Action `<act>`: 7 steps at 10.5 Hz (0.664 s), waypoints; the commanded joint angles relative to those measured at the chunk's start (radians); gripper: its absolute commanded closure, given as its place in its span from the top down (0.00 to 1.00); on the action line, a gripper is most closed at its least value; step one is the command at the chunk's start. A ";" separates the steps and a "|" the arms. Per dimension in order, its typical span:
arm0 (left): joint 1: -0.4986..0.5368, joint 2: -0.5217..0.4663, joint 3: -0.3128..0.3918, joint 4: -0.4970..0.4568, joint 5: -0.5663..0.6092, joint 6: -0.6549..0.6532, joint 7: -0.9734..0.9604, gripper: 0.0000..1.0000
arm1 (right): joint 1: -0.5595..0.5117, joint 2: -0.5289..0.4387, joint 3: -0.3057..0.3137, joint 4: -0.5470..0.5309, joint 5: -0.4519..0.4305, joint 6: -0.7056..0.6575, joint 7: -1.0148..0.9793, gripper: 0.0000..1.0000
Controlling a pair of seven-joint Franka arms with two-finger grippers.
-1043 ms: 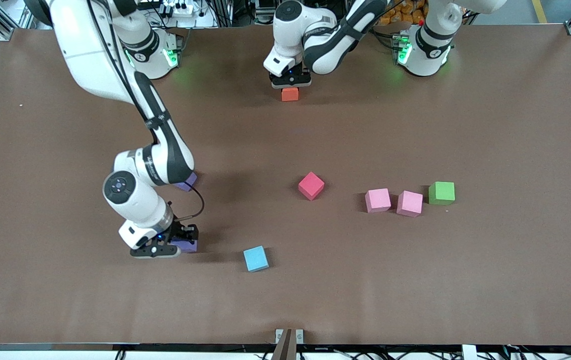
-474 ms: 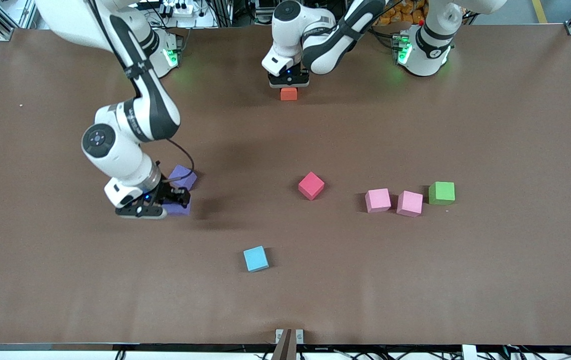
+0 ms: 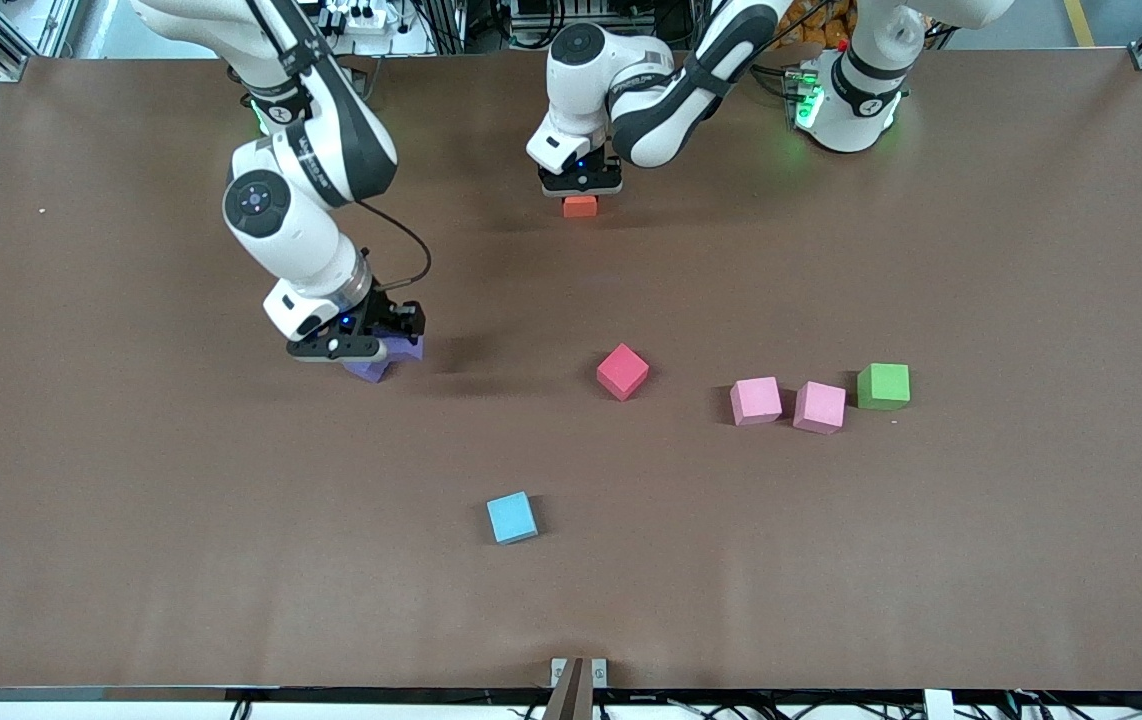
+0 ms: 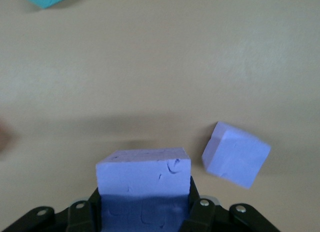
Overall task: Arrange blocks into number 1
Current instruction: 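Place the orange cube with the left gripper while the right gripper carries purple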
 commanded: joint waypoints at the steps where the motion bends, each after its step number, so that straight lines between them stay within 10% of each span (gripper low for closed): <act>1: -0.010 0.018 0.021 0.056 0.027 0.001 0.002 1.00 | 0.016 -0.065 -0.001 -0.060 0.003 -0.021 0.035 0.50; 7: 0.120 -0.109 0.062 0.068 0.001 -0.071 0.022 1.00 | 0.119 -0.048 0.000 -0.057 -0.004 -0.028 0.135 0.50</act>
